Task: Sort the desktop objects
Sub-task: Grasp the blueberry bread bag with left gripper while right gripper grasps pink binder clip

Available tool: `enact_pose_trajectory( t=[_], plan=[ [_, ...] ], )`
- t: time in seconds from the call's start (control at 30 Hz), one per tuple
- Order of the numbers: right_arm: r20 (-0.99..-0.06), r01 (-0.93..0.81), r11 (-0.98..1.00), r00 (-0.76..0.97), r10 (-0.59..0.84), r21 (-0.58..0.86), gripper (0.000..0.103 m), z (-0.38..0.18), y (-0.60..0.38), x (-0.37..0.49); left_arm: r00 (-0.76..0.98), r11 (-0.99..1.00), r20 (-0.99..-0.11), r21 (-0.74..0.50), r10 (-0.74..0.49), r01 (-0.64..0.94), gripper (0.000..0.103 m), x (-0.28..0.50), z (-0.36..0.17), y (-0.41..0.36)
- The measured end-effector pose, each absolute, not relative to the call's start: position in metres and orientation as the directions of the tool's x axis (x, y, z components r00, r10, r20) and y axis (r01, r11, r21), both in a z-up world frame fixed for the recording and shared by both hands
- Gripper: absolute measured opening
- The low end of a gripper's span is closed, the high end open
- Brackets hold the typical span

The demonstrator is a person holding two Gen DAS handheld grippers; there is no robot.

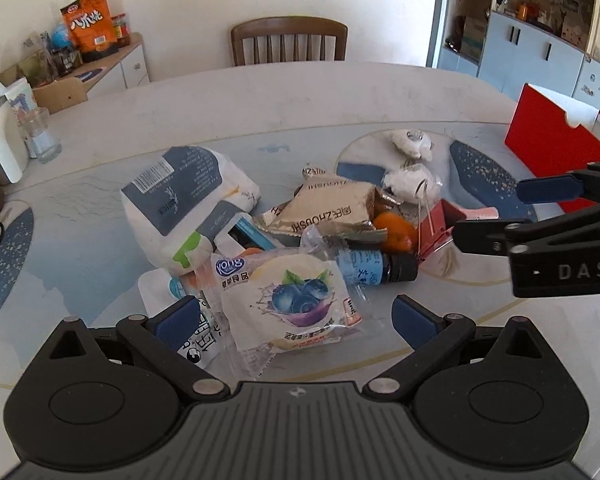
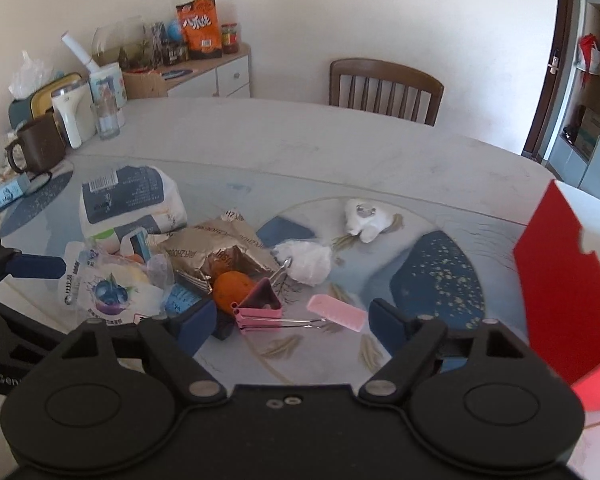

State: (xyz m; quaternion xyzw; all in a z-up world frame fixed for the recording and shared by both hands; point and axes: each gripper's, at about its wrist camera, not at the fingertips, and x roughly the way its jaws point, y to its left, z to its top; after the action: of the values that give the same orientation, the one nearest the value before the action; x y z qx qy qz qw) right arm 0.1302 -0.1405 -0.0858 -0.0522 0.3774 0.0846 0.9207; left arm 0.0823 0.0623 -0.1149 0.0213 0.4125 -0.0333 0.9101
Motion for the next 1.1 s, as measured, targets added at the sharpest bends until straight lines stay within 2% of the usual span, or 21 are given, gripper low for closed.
enact_pose_trajectory(
  t=[0.07, 0.17, 0.33, 0.4, 0.53, 0.6, 0.63, 0.7, 0.83, 0.93, 1.1],
  plan=[
    [-0.713, -0.201, 0.979, 0.692, 0.112, -0.041, 0.082, -0.090, -0.136, 0.135, 0.654, 0.996, -0.754, 0.007, -0.053, 0.089, 0.102, 0.084, -0.117, 0.063],
    [-0.731, -0.211, 0.976, 0.674, 0.104, -0.056, 0.071, -0.096, -0.129, 0.142, 0.648, 0.995, -0.759, 0.011, -0.059, 0.103, 0.102, 0.086, -0.121, 0.063],
    [-0.746, -0.226, 0.971, 0.660, 0.094, -0.077, 0.067, -0.105, -0.121, 0.150, 0.648, 0.993, -0.759, 0.010, -0.068, 0.116, 0.102, 0.089, -0.124, 0.065],
    [-0.754, -0.235, 0.969, 0.650, 0.094, -0.082, 0.060, -0.109, -0.118, 0.153, 0.644, 0.993, -0.762, 0.008, -0.071, 0.120, 0.099, 0.091, -0.126, 0.065],
    [-0.765, -0.237, 0.968, 0.637, 0.096, -0.076, 0.056, -0.112, -0.115, 0.157, 0.634, 0.992, -0.770, 0.013, -0.070, 0.126, 0.091, 0.094, -0.130, 0.065],
    [-0.769, -0.243, 0.967, 0.632, 0.100, -0.074, 0.048, -0.112, -0.114, 0.157, 0.636, 0.992, -0.769, 0.015, -0.069, 0.127, 0.087, 0.095, -0.130, 0.065],
    [-0.769, -0.247, 0.966, 0.631, 0.102, -0.075, 0.046, -0.112, -0.113, 0.157, 0.635, 0.992, -0.769, 0.016, -0.070, 0.128, 0.082, 0.096, -0.130, 0.065],
    [-0.771, -0.254, 0.964, 0.629, 0.103, -0.078, 0.041, -0.111, -0.111, 0.157, 0.624, 0.991, -0.777, 0.006, -0.078, 0.131, 0.079, 0.098, -0.130, 0.066],
    [-0.779, -0.249, 0.966, 0.620, 0.098, -0.077, 0.039, -0.112, -0.111, 0.156, 0.611, 0.991, -0.786, -0.013, -0.093, 0.135, 0.070, 0.099, -0.132, 0.068],
    [-0.789, -0.240, 0.968, 0.607, 0.090, -0.075, 0.027, -0.115, -0.113, 0.157, 0.606, 0.989, -0.788, -0.021, -0.105, 0.144, 0.068, 0.099, -0.132, 0.068],
    [-0.796, -0.230, 0.972, 0.597, 0.106, -0.044, 0.024, -0.117, -0.117, 0.159, 0.603, 0.986, -0.788, -0.035, -0.126, 0.160, 0.065, 0.099, -0.130, 0.070]
  ],
)
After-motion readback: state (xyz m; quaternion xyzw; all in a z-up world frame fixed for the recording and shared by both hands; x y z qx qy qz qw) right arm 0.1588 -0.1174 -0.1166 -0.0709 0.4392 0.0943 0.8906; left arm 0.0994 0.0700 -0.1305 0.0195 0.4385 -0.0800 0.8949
